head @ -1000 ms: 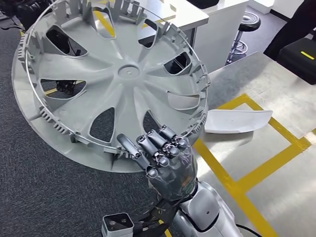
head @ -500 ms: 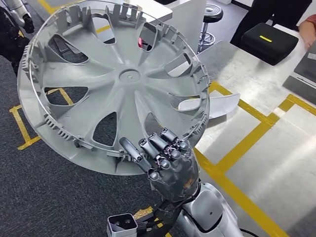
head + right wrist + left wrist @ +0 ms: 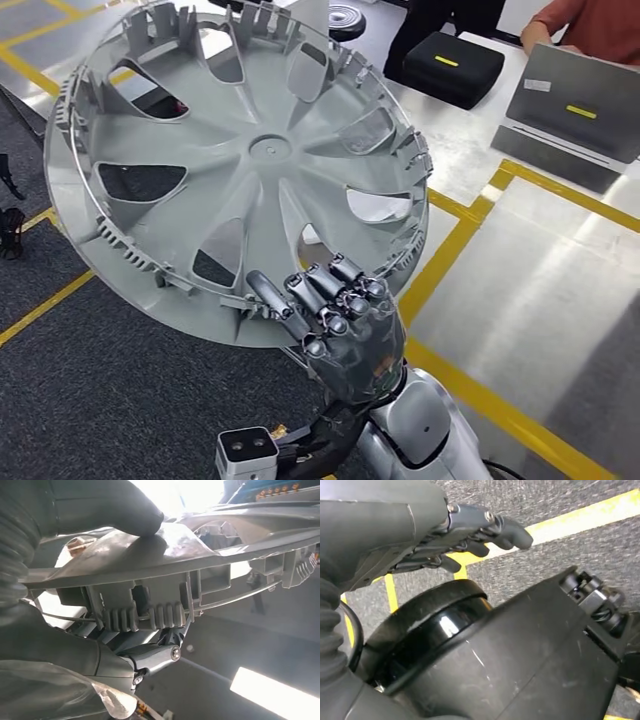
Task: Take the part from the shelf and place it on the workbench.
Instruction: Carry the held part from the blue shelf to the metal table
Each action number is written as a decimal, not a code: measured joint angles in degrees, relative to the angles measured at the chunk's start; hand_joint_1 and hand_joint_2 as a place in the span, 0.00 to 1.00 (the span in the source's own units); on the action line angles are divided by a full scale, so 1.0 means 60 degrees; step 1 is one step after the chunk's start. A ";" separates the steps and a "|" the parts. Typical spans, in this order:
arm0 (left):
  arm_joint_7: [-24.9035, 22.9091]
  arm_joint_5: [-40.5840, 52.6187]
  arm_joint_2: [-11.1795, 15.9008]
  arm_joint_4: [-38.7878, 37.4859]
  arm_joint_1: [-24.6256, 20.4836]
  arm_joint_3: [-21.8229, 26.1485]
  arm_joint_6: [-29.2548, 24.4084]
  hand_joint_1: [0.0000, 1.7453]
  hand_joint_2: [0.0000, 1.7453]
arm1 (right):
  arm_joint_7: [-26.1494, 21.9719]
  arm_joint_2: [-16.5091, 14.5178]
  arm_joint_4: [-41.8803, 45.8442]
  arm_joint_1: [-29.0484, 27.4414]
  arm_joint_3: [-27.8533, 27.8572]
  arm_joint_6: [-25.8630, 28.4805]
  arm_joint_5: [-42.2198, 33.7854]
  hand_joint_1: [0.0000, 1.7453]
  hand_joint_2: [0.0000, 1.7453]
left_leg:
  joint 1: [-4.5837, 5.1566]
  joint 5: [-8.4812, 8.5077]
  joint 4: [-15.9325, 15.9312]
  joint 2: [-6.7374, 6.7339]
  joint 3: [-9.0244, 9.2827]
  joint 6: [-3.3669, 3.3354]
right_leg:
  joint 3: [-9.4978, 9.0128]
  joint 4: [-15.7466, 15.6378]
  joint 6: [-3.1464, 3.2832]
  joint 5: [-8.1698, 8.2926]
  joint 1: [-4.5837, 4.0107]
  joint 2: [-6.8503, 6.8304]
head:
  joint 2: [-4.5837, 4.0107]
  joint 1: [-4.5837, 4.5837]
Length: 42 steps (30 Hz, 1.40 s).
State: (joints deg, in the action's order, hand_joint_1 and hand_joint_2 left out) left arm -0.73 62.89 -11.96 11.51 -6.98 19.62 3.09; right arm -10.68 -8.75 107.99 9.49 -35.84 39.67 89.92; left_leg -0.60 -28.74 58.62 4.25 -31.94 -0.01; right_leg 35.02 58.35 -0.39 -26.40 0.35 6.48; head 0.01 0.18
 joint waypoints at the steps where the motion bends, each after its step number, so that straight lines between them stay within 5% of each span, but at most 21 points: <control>1: -0.0010 -0.0001 -0.0003 0.0001 -0.0004 -0.0002 -0.0004 0.00 1.00 | 0.0001 -0.0002 0.0003 -0.0008 0.0004 0.0001 0.0000 1.00 1.00 | 0.0010 -0.0001 -0.0060 -0.0071 0.0013 -0.0030 | 0.0044 -0.0016 -0.0066 0.0034 0.0025 0.0090 | 0.0000 -0.0001; 2: -0.0017 -0.0003 -0.0013 0.0003 -0.0016 -0.0005 -0.0003 0.00 1.00 | 0.0002 -0.0002 0.0003 -0.0022 0.0006 0.0001 0.0000 1.00 1.00 | 0.0006 0.0033 -0.0089 -0.0169 0.0014 -0.0079 | 0.0093 -0.0017 -0.0122 0.0033 0.0036 0.0073 | 0.0000 0.0003; 4: -0.0025 0.0002 -0.0041 0.0005 -0.0027 -0.0009 0.0000 0.00 1.00 | -0.0003 -0.0002 0.0004 -0.0033 0.0007 0.0001 0.0000 1.00 1.00 | -0.0020 0.0094 -0.0178 -0.0400 0.0036 -0.0189 | 0.0316 0.0351 -0.0223 -0.0229 0.0007 -0.0334 | -0.0001 0.0064; 7: -0.0027 0.0002 -0.0046 0.0006 0.0004 -0.0010 0.0002 0.00 1.00 | -0.0030 -0.0002 0.0003 -0.0051 -0.0004 0.0001 0.0000 1.00 1.00 | -0.0005 0.0100 -0.0199 -0.0799 0.0038 -0.0260 | 0.1128 0.2113 -0.0339 -0.1068 0.0012 -0.0965 | -0.0001 0.0138; 9: -0.0027 0.0003 -0.0037 0.0006 0.0005 -0.0010 0.0002 0.00 1.00 | -0.0031 -0.0002 0.0001 -0.0069 -0.0004 0.0001 0.0000 1.00 1.00 | 0.0001 0.0083 -0.0197 -0.1048 0.0046 -0.0268 | 0.1339 0.2622 -0.0375 -0.1118 0.0036 -0.1039 | -0.0001 0.0139; 12: -0.0028 0.0001 -0.0046 0.0007 -0.0004 -0.0010 0.0002 0.00 1.00 | -0.0023 -0.0003 0.0000 -0.0080 0.0005 0.0001 0.0000 1.00 1.00 | 0.0019 0.0035 -0.0194 -0.1337 0.0094 -0.0215 | 0.0449 0.1019 -0.0324 -0.0349 0.0001 -0.1408 | -0.0001 0.0143; 15: -0.0033 -0.0006 -0.0053 0.0009 0.0001 -0.0010 0.0003 0.00 1.00 | -0.0033 -0.0019 0.0001 -0.0064 0.0005 0.0001 0.0000 1.00 1.00 | 0.0104 -0.0016 -0.0161 -0.1601 0.0115 -0.0089 | -0.0149 -0.0072 -0.0161 -0.0156 -0.0117 -0.1794 | 0.0001 0.0136; 17: -0.0036 -0.0015 -0.0055 0.0016 -0.0018 -0.0013 0.0005 0.00 1.00 | -0.0030 -0.0029 0.0001 -0.0071 0.0006 0.0001 0.0000 1.00 1.00 | 0.0105 -0.0059 -0.0146 -0.1722 0.0141 0.0006 | -0.0138 -0.0105 -0.0050 -0.0119 -0.0104 -0.1590 | 0.0001 0.0130; 19: -0.0042 -0.0025 -0.0061 0.0026 -0.0033 -0.0016 0.0006 0.00 1.00 | -0.0019 -0.0049 -0.0001 -0.0071 0.0013 0.0001 0.0000 1.00 1.00 | 0.0064 -0.0326 0.0179 -0.1403 0.0046 0.0106 | -0.0154 -0.0148 0.0063 -0.0075 -0.0048 -0.1382 | 0.0000 0.0103; 22: -0.0046 -0.0076 -0.0050 0.0033 -0.0012 -0.0009 0.0012 0.00 1.00 | 0.0001 -0.0088 -0.0014 -0.0070 0.0027 0.0001 0.0003 1.00 1.00 | 0.0019 -0.1174 0.1892 -0.0840 -0.0720 0.0179 | -0.0165 -0.0161 0.0163 -0.0061 -0.0021 -0.1056 | -0.0001 0.0019; 24: -0.0047 -0.0103 -0.0037 0.0035 -0.0036 -0.0005 0.0013 0.00 1.00 | 0.0015 -0.0093 -0.0026 -0.0072 0.0043 0.0001 0.0004 1.00 1.00 | 0.0016 -0.1267 0.2563 -0.0777 -0.1035 0.0179 | -0.0170 -0.0141 0.0173 -0.0062 -0.0028 -0.0792 | -0.0001 0.0008; 26: -0.0049 -0.0107 -0.0035 0.0035 -0.0047 -0.0009 0.0012 0.00 1.00 | 0.0017 -0.0096 -0.0033 -0.0072 0.0050 0.0001 0.0005 1.00 1.00 | 0.0006 -0.0666 0.1856 -0.0695 -0.0731 0.0143 | -0.0179 -0.0105 0.0167 -0.0063 -0.0026 -0.0505 | -0.0001 0.0006; 28: -0.0059 -0.0107 -0.0026 0.0034 -0.0027 -0.0013 0.0006 0.00 1.00 | 0.0017 -0.0099 -0.0035 -0.0067 0.0050 0.0001 0.0007 1.00 1.00 | -0.0031 -0.0103 0.0653 -0.0329 -0.0219 0.0083 | -0.0150 -0.0052 0.0124 -0.0059 -0.0027 -0.0246 | -0.0001 0.0012; 30: -0.0070 -0.0115 -0.0015 0.0034 -0.0008 -0.0014 -0.0006 0.00 1.00 | 0.0026 -0.0107 -0.0038 -0.0058 0.0053 0.0001 0.0007 1.00 1.00 | -0.0038 -0.0010 0.0076 -0.0058 -0.0004 0.0031 | -0.0042 -0.0014 0.0012 -0.0020 -0.0006 -0.0057 | 0.0000 0.0012; 32: -0.0071 -0.0131 -0.0023 0.0035 -0.0014 -0.0016 -0.0015 0.00 1.00 | 0.0046 -0.0117 -0.0039 -0.0057 0.0057 0.0001 0.0007 1.00 1.00 | -0.0018 -0.0011 -0.0022 -0.0163 0.0002 -0.0044 | 0.0060 -0.0024 -0.0124 0.0026 0.0032 0.0068 | 0.0001 0.0008; 35: -0.0071 -0.0145 -0.0056 0.0035 -0.0013 -0.0021 -0.0016 0.00 1.00 | 0.0055 -0.0118 -0.0042 -0.0046 0.0048 0.0001 0.0007 1.00 1.00 | -0.0060 0.0068 -0.0148 -0.0483 0.0040 -0.0210 | 0.0417 0.0554 -0.0264 -0.0349 0.0006 -0.0480 | -0.0001 0.0097; 37: -0.0071 -0.0161 -0.0054 0.0035 0.0009 -0.0019 -0.0016 0.00 1.00 | 0.0048 -0.0118 -0.0047 -0.0036 0.0024 0.0001 0.0007 1.00 1.00 | -0.0051 0.0064 -0.0155 -0.0737 0.0041 -0.0254 | 0.1005 0.1793 -0.0337 -0.0925 0.0014 -0.0905 | -0.0001 0.0168; 39: -0.0071 -0.0173 -0.0045 0.0036 0.0015 -0.0019 -0.0016 0.00 1.00 | 0.0050 -0.0118 -0.0053 -0.0039 0.0005 0.0001 0.0007 1.00 1.00 | -0.0046 0.0045 -0.0152 -0.0998 0.0049 -0.0264 | 0.1400 0.2640 -0.0392 -0.1147 0.0046 -0.1019 | -0.0001 0.0175; 40: -0.0071 -0.0175 -0.0045 0.0036 0.0012 -0.0020 -0.0016 0.00 1.00 | 0.0056 -0.0118 -0.0054 -0.0040 0.0003 0.0001 0.0007 1.00 1.00 | -0.0045 0.0032 -0.0151 -0.1111 0.0059 -0.0260 | 0.1338 0.2539 -0.0402 -0.1001 0.0058 -0.1057 | -0.0001 0.0176; 42: -0.0070 -0.0179 -0.0051 0.0037 0.0008 -0.0021 -0.0016 0.00 1.00 | 0.0069 -0.0118 -0.0055 -0.0039 0.0002 0.0001 0.0007 1.00 1.00 | -0.0037 -0.0007 -0.0150 -0.1315 0.0106 -0.0215 | 0.0696 0.1337 -0.0373 -0.0410 0.0047 -0.1334 | -0.0001 0.0178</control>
State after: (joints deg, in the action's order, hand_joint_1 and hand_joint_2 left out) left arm -1.15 61.82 -12.27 11.73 -6.94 19.50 2.99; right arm -10.27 -9.46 107.67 9.25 -35.83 39.67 89.96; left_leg -0.82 -28.78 57.72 -3.64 -31.30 -1.30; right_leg 39.19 66.37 -2.63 -28.86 0.63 -1.53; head 0.00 1.25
